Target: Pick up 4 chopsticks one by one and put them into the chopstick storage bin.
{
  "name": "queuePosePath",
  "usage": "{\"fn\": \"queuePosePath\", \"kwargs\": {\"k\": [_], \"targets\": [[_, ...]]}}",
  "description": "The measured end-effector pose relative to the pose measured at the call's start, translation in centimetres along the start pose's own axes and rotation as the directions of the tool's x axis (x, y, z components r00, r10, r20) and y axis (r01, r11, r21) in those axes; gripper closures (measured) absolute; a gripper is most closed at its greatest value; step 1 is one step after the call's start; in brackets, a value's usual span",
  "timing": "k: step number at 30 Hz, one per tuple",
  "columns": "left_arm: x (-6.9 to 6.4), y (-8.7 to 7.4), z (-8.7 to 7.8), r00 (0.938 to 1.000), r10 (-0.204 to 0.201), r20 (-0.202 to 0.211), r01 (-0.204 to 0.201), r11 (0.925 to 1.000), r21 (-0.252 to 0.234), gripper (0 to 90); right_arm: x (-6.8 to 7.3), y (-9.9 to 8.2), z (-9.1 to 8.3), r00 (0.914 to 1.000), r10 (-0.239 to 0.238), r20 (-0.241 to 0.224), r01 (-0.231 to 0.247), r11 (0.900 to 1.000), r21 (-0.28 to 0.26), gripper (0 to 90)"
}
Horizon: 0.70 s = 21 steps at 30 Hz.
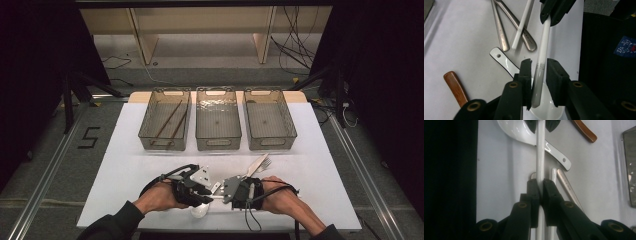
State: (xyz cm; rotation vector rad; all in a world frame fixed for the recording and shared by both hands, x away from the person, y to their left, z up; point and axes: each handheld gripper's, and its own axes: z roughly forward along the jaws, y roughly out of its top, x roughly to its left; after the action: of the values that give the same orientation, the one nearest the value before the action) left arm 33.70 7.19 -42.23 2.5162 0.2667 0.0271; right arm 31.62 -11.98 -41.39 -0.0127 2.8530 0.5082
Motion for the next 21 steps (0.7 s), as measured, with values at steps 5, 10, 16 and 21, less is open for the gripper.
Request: {"fn": "queuePosePath", "kwargs": {"k": [5, 10, 16, 21], "targets": [[-0.19, 0.01, 0.01, 0.9996, 0.023, 0.014, -0.023, 0.9997, 0.011, 79.1, 0.16, 0.02, 0.01, 0.9998, -0.02, -0.003, 0.02, 0.9998, 0.002, 85.0], [-0.34, 0.01, -0.14, 0.9981, 0.052, 0.034, -0.052, 0.9986, 0.01, 81.8, 0.32, -0.03, -0.04, 0.9994, -0.035, 0.002, 0.035, 0.9994, -0.004, 84.7], [-0.34, -0.08, -0.39, 0.9977, 0.052, 0.044, -0.052, 0.9986, -0.006, 82.6, 0.38, -0.13, -0.2, 0.9988, -0.047, 0.011, 0.047, 0.9987, -0.019, 84.2], [-0.26, -0.06, -0.78, 0.9985, 0.042, 0.036, -0.042, 0.9989, -0.022, 82.8, -0.01, -0.24, -0.52, 0.9997, -0.016, 0.019, 0.017, 0.9989, -0.044, 81.3]]}}
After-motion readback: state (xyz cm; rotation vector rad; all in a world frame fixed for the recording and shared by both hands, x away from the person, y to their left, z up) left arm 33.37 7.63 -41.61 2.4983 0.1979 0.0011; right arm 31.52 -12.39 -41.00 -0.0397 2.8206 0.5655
